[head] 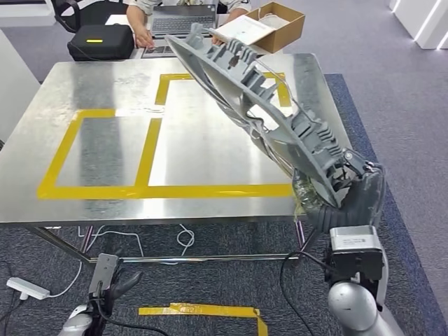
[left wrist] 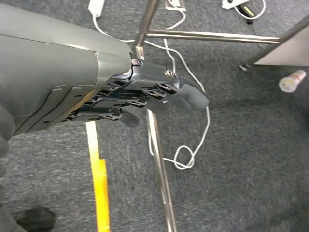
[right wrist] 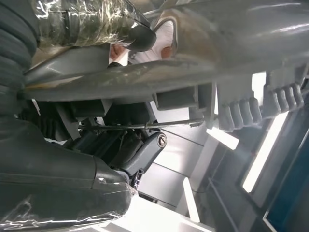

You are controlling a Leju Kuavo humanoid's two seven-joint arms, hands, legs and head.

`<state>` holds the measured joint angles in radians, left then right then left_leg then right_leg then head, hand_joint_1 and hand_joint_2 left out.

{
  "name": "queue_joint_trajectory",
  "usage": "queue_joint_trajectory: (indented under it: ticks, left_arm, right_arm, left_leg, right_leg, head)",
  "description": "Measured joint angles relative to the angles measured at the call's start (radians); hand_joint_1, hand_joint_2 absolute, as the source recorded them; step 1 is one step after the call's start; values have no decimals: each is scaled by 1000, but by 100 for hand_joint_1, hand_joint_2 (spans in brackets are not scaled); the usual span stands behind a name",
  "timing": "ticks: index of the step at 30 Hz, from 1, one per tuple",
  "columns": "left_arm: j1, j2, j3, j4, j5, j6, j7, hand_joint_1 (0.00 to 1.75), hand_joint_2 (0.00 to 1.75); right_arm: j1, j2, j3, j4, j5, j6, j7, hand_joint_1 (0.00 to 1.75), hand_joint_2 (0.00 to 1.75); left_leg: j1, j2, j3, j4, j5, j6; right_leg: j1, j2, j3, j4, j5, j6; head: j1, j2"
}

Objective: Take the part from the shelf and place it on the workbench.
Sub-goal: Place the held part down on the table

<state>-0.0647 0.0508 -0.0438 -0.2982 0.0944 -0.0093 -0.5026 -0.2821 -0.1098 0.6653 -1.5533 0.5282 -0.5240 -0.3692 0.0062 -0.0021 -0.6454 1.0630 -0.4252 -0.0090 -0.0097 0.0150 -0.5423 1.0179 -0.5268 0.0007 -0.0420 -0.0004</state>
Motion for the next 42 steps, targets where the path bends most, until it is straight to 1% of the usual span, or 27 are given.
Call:
queue_joint_trajectory:
  ticks: [2, 4, 5, 7, 9, 10, 11, 13, 14, 15, 17, 20, 22, 24, 25, 26, 27, 29, 30, 31, 34, 36, 37, 39, 40, 41, 42]
  left_arm:
    - [-4, -1, -8, 0, 0, 0, 6, 0, 175]
    - [-6, -2, -13, 0, 0, -2, 10, 0, 175]
    - [-7, -3, -16, 0, 0, -2, 12, 0, 175]
    - [-10, -5, -23, 0, 0, -4, 15, 0, 175]
    - [-12, -5, -29, 0, 0, -5, 18, 0, 175]
    - [-11, -6, -31, 0, 0, -5, 19, 0, 175]
    - [-11, -6, -32, 0, -1, -5, 20, 0, 175]
    - [-10, -8, -33, 0, -1, -5, 22, 0, 175]
    - [-11, -10, -34, 0, -1, -5, 23, 0, 175]
    - [-11, -11, -34, 0, -1, -5, 23, 0, 175]
    - [-12, -12, -35, 0, -1, -5, 25, 0, 175]
    - [-15, -12, -41, -1, -6, -8, 27, 0, 175]
    - [-18, -11, -48, -1, -11, -10, 30, 0, 175]
    - [-18, -9, -56, -1, -12, -11, 32, 0, 175]
    - [-17, -8, -59, -1, -12, -11, 34, 0, 175]
    - [-17, -8, -61, -1, -12, -11, 36, 0, 175]
    - [-17, -8, -64, -1, -11, -11, 39, 0, 175]
    - [-17, -7, -69, -1, -8, -9, 49, 0, 175]
    - [-18, -6, -73, -1, -5, -8, 54, 0, 175]
    - [-19, -5, -77, -1, -3, -6, 60, 0, 175]
    - [-20, -6, -86, -1, 0, 0, 70, 0, 175]
    - [-18, -7, -94, -2, 1, 0, 73, 0, 175]
    - [-18, -8, -99, -2, 3, 0, 75, 0, 175]
    - [-17, -8, -109, -2, 7, -1, 78, 0, 175]
    - [-16, -8, -113, -2, 8, -1, 79, 0, 175]
    - [-16, -8, -118, -2, 10, -2, 80, 0, 175]
    - [-15, -8, -122, -2, 12, -3, 81, 0, 175]
  right_arm:
    - [-38, 12, 16, 22, 21, 9, 14, 175, 175]
    - [-67, 24, 32, 41, 47, 16, 30, 175, 175]
    - [-83, 30, 41, 52, 60, 19, 38, 175, 175]
    - [-115, 39, 58, 74, 83, 28, 50, 175, 175]
    - [-133, 45, 74, 96, 97, 34, 59, 175, 175]
    - [-135, 47, 79, 106, 100, 36, 63, 175, 175]
    - [-137, 48, 84, 115, 102, 36, 66, 175, 175]
    - [-140, 50, 91, 129, 104, 37, 69, 175, 175]
    - [-144, 52, 94, 133, 105, 38, 69, 175, 175]
    - [-149, 53, 97, 137, 106, 38, 69, 175, 175]
    - [-158, 57, 102, 142, 110, 38, 70, 175, 175]
    - [-168, 66, 108, 153, 133, 48, 85, 175, 175]
    - [-182, 76, 119, 170, 156, 57, 100, 175, 175]
    - [-196, 86, 134, 195, 178, 66, 112, 175, 175]
    - [-200, 89, 143, 211, 190, 69, 119, 175, 175]
    - [-202, 92, 150, 227, 200, 72, 127, 175, 175]
    - [-203, 95, 157, 242, 209, 74, 134, 175, 175]
    - [-208, 102, 170, 271, 226, 76, 147, 175, 175]
    - [-214, 106, 177, 285, 233, 77, 152, 175, 175]
    - [-220, 109, 183, 300, 242, 79, 158, 175, 175]
    - [-235, 117, 200, 342, 276, 83, 183, 175, 175]
    - [-247, 120, 212, 371, 320, 82, 208, 175, 175]
    - [-255, 121, 219, 387, 348, 81, 222, 175, 175]
    - [-271, 123, 238, 425, 410, 82, 248, 175, 175]
    - [-276, 124, 248, 444, 437, 84, 260, 175, 175]
    - [-279, 126, 259, 465, 463, 90, 273, 175, 175]
    - [-284, 129, 271, 486, 485, 98, 286, 175, 175]
  left_leg:
    - [-4, -1, 11, -28, -13, 8]
    - [0, -2, 16, -39, -18, 16]
    - [3, -2, 21, -43, -19, 21]
    - [6, -3, 29, -48, -24, 30]
    - [5, -3, 36, -48, -33, 35]
    - [5, -4, 42, -47, -39, 35]
    - [4, -6, 51, -47, -46, 35]
    - [4, -11, 74, -48, -61, 32]
    - [2, -12, 83, -48, -68, 28]
    - [1, -12, 87, -48, -73, 24]
    - [2, -11, 88, -51, -78, 13]
    - [3, -9, 88, -39, -91, -3]
    - [6, -7, 45, 46, -126, -12]
    - [9, -7, -34, 173, -165, -20]
    - [10, -7, -65, 210, -163, -23]
    - [12, -7, -80, 214, -140, -25]
    - [13, -6, -78, 183, -99, -25]
    - [14, -5, -41, 68, -10, -24]
    - [13, -5, -21, 17, 12, -21]
    - [11, -5, -8, -15, 17, -16]
    - [11, -7, 2, -38, -2, 3]
    - [14, -8, 8, -43, -5, 14]
    - [15, -7, 11, -45, -8, 19]
    - [13, -7, 13, -45, -13, 26]
    - [11, -8, 15, -45, -15, 29]
    - [10, -9, 17, -45, -17, 30]
    - [10, -11, 20, -45, -20, 31]
  right_leg:
    - [2, 0, 1, -3, -4, 10]
    - [2, -3, -2, -3, -10, 21]
    - [2, -5, -13, 16, -20, 26]
    - [0, -7, -75, 121, -59, 32]
    - [-1, -7, -163, 251, -89, 34]
    - [0, -7, -190, 278, -79, 34]
    - [0, -7, -198, 266, -48, 32]
    - [2, -7, -163, 147, 47, 22]
    - [4, -8, -136, 88, 78, 17]
    - [7, -9, -113, 41, 90, 13]
    - [12, -9, -92, 10, 79, 7]
    - [6, -7, -76, -8, 71, -5]
    - [2, -8, -61, -16, 66, -13]
    - [1, -7, -50, -17, 56, -17]
    - [1, -6, -42, -16, 49, -17]
    - [1, -5, -33, -16, 43, -16]
    - [1, -5, -23, -15, 36, -15]
    - [1, -4, -3, -14, 20, -7]
    - [3, -2, 2, -13, 13, -2]
    - [4, -1, 3, -12, 9, 3]
    - [6, -3, -2, -15, 1, 18]
    - [5, -6, -21, 19, -21, 27]
    - [5, -7, -49, 70, -43, 30]
    - [4, -7, -132, 211, -89, 33]
    - [4, -7, -169, 263, -97, 33]
    - [4, -7, -189, 280, -86, 32]
    - [5, -7, -190, 257, -56, 29]
  head:
    - [0, 0]
    - [2, 0]
    - [3, 0]
    - [6, 0]
    - [6, 0]
    - [6, 0]
    - [7, 0]
    - [7, 0]
    - [6, 0]
    - [6, 0]
    - [3, 0]
    - [0, 0]
    - [-4, 0]
    - [-5, 0]
    - [-5, 0]
    - [-5, 0]
    - [-5, 0]
    - [-5, 0]
    - [-5, 0]
    - [-5, 0]
    - [-6, 0]
    - [-3, 0]
    - [-2, 0]
    - [-1, 0]
    - [-1, 0]
    - [-1, 0]
    - [-1, 0]
